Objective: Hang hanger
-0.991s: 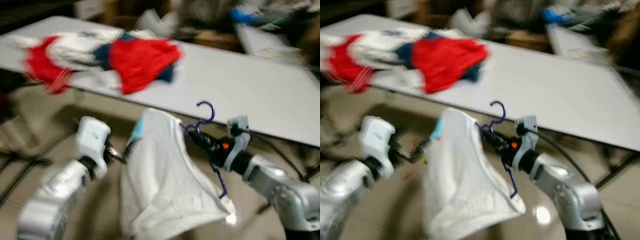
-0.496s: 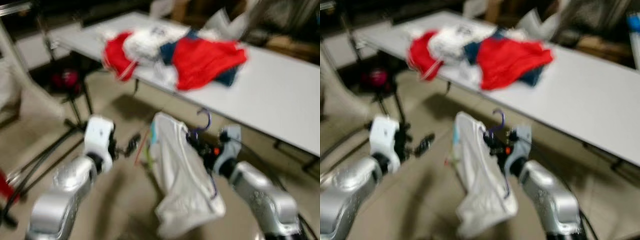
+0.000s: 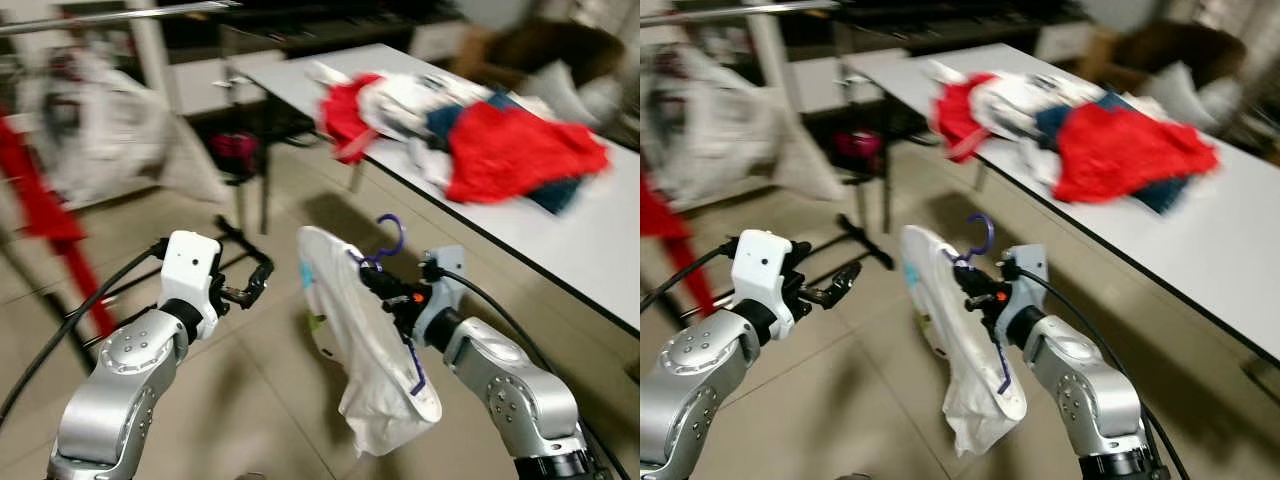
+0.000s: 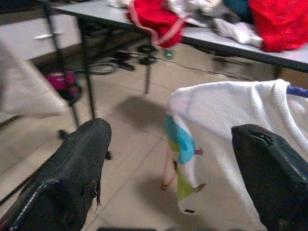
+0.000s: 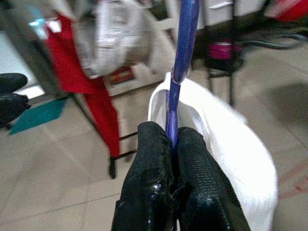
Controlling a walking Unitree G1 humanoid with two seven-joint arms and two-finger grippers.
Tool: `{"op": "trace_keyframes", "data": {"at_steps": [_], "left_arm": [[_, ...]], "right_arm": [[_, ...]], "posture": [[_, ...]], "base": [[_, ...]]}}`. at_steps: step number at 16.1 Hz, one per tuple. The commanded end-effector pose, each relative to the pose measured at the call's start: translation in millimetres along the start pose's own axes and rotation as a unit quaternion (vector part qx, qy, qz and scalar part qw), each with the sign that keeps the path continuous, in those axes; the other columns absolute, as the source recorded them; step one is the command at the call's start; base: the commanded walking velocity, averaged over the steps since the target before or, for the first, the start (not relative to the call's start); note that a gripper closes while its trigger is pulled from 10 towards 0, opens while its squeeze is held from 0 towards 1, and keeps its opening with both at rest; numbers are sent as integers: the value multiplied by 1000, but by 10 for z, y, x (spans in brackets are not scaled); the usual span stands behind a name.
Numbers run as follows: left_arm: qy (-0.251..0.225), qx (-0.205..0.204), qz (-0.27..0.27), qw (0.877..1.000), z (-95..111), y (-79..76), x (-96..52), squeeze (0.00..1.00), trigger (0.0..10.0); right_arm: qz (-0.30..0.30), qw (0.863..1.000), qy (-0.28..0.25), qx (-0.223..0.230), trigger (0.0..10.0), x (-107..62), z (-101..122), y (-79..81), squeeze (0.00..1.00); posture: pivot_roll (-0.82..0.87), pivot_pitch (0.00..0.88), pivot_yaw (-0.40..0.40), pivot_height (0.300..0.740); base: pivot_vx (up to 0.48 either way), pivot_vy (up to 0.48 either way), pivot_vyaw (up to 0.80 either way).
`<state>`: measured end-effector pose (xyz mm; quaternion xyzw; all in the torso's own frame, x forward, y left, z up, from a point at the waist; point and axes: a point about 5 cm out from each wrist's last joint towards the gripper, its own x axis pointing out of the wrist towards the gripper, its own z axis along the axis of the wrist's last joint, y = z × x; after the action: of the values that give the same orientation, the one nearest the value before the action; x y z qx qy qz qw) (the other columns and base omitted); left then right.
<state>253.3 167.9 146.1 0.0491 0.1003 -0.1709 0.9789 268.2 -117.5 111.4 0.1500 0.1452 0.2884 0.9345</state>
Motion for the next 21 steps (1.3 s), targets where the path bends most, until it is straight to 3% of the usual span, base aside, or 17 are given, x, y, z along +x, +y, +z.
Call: {"op": "trace_keyframes", "data": {"at_steps": [1,8,10,15,16,17,18,21], "left_arm": [[-4,3,-8,1000,16,-61,2,0,10000],[-4,7,-17,1000,13,-120,-1,0,10000],[5,-23,-15,1000,-5,-117,24,0,10000],[11,2,-20,1000,-23,-125,73,0,10000],[5,5,-39,999,-9,-154,76,149,10000],[-17,-14,-68,997,45,-191,67,149,10000],[-18,-36,-92,995,73,-211,81,1000,10000],[-16,-86,-120,989,89,-208,198,1000,10000]], "right_arm": [[-1,1000,-7,-8,10000,-3,39,-28,0],[25,1000,3,-18,10000,63,0,34,0],[22,999,1,-27,10000,62,13,19,0],[-21,999,-11,-36,10000,14,45,-78,0],[-30,999,-22,-33,10000,13,78,-90,0],[-36,998,-30,-32,10000,20,111,-91,0],[-34,998,-37,-34,10000,35,147,-74,0],[-27,997,-50,-49,10000,88,236,-36,0]], "posture": [[-64,0,-67,740],[-54,0,-75,740],[-63,0,-73,740],[-72,0,-73,740],[-72,0,-73,740],[-74,0,-75,740],[-74,0,-78,740],[-73,0,-78,740]], "base": [[0,-319,800],[0,-324,800],[0,0,800],[0,337,0],[0,0,0],[0,0,0],[0,0,0],[0,0,0]]}}
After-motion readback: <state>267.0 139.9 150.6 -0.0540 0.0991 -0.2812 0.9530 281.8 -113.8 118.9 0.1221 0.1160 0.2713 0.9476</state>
